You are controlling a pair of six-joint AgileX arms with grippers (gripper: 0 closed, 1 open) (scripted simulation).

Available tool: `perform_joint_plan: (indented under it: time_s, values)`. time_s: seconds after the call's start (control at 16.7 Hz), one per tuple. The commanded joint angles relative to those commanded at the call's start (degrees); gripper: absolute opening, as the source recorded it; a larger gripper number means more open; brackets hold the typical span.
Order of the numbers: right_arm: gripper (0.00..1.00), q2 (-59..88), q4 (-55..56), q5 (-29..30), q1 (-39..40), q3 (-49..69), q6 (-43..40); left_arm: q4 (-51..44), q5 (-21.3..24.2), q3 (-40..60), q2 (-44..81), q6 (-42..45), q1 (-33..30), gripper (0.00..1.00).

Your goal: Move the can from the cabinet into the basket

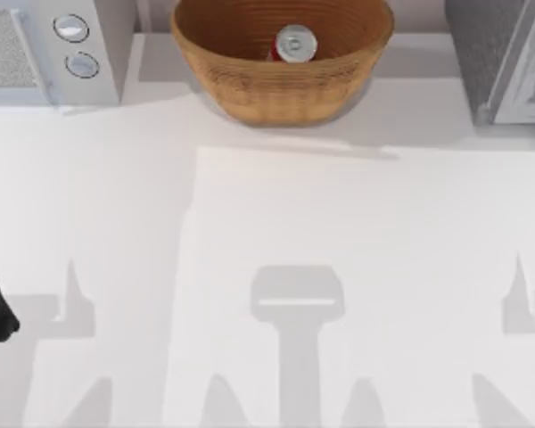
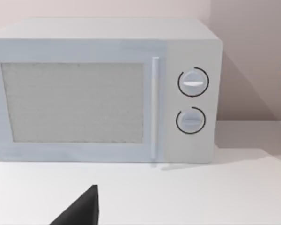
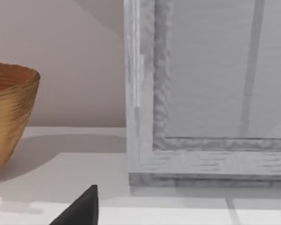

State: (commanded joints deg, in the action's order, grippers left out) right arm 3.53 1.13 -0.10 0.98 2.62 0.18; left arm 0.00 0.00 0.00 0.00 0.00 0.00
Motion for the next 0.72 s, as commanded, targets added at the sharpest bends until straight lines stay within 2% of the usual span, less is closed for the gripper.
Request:
perform_joint_plan:
  time_s: [0.54, 0.72]
  values:
    - [1.0, -3.28, -1.02, 0.1, -0.81, -2.51, -0.16, 0.0, 0.0, 0.0, 0.0, 0.0, 0.0, 1.0]
    - [1.0, 0.34, 2.12, -2.64, -3.72, -1.45, -0.08, 0.0, 0.0, 0.0, 0.0, 0.0, 0.0, 1.0]
